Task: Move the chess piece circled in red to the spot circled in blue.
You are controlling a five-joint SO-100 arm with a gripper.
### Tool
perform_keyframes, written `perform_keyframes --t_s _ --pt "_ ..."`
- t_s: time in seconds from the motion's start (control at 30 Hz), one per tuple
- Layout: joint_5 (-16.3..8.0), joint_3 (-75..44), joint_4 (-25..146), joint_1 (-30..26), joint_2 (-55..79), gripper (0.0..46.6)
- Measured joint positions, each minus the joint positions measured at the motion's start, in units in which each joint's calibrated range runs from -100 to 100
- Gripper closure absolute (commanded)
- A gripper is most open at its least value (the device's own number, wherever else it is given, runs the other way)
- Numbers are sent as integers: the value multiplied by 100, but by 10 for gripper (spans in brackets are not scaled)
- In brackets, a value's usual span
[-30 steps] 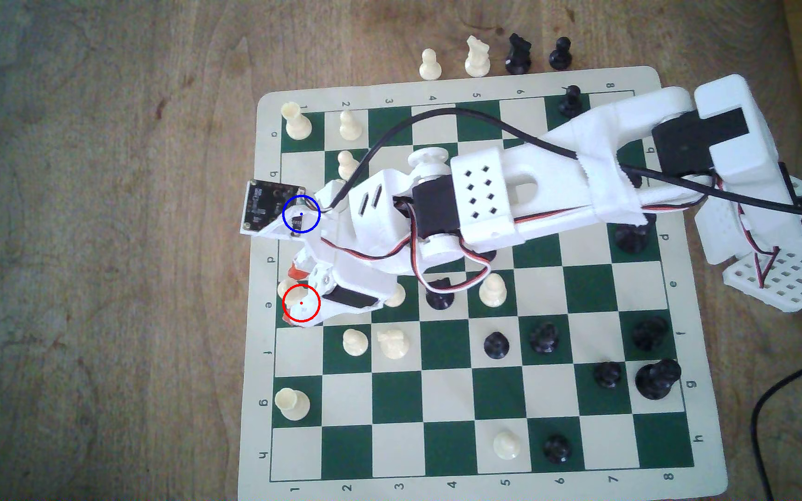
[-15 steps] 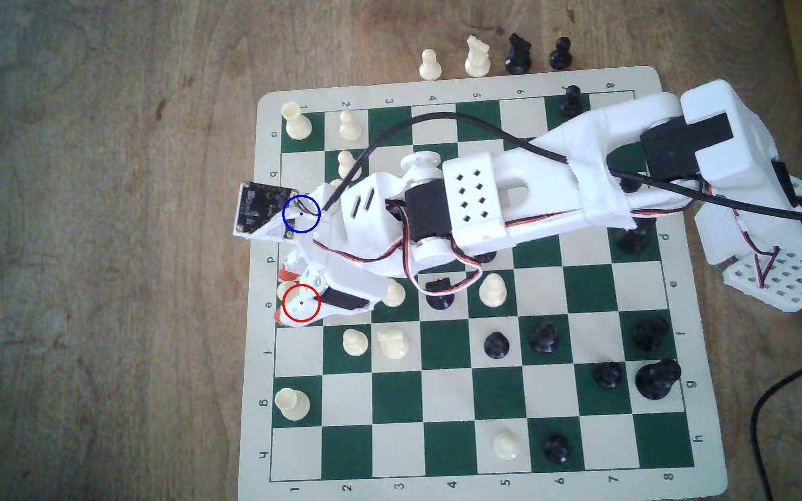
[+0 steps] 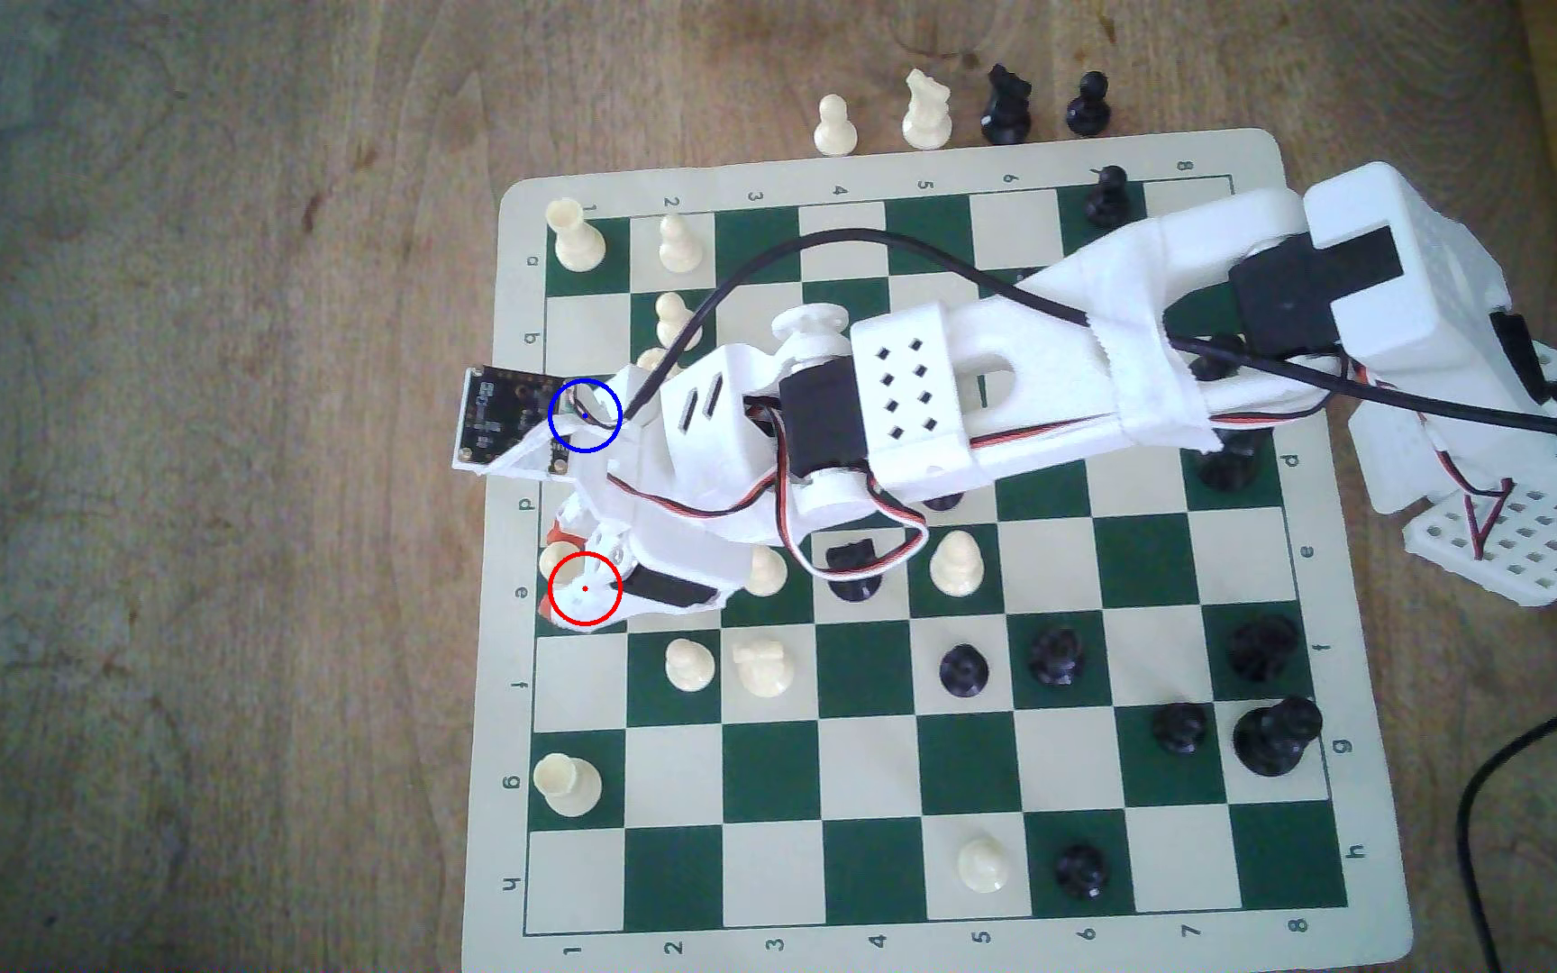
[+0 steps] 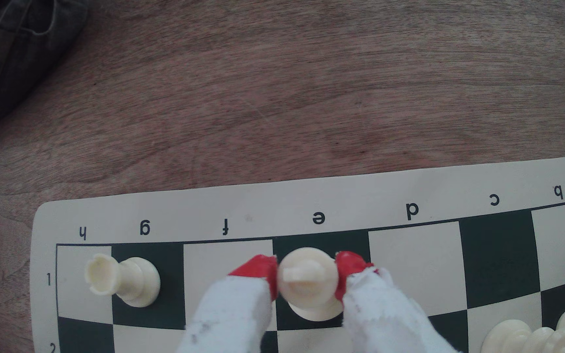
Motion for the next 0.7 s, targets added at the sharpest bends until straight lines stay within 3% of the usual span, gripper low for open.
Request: perform_keyframes --t_s 0.4,0.7 --pt "15 -9 48 0 8 464" --pt "98 -777 1028 59 8 458"
